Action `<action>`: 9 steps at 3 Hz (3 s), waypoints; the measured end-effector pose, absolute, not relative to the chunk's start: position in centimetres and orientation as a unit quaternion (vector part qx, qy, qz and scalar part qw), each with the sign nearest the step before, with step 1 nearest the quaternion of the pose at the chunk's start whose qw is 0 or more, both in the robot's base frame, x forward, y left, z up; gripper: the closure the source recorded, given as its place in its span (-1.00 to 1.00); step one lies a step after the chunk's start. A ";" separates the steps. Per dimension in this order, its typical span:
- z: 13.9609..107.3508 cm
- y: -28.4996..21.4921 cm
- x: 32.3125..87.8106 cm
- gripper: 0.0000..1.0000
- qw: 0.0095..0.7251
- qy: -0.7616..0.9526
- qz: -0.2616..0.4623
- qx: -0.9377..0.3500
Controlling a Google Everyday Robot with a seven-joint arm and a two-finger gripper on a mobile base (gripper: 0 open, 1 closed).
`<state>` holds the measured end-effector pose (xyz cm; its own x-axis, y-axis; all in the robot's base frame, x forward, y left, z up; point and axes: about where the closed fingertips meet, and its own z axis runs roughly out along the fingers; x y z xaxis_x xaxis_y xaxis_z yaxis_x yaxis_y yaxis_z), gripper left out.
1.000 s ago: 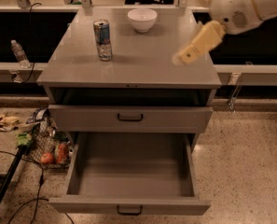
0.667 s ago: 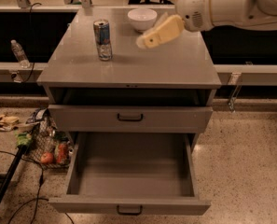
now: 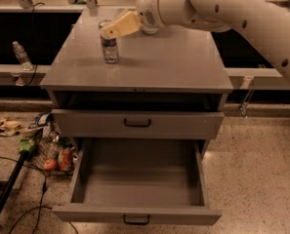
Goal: Place redbull can into middle drawer
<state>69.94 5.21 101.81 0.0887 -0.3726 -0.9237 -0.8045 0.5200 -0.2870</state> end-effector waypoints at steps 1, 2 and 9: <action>100.2 4.1 71.4 -1.00 0.569 0.678 0.190 -0.424; 96.0 5.7 72.4 -1.00 0.572 0.681 0.222 -0.400; 92.0 10.7 75.1 0.89 0.615 0.619 0.294 -0.390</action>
Offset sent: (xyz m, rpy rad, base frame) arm 0.0424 0.0162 -0.1059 0.1897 0.1332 -0.0767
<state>75.12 10.67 91.99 0.0603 -0.1219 -0.9907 -0.8451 0.5219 -0.1156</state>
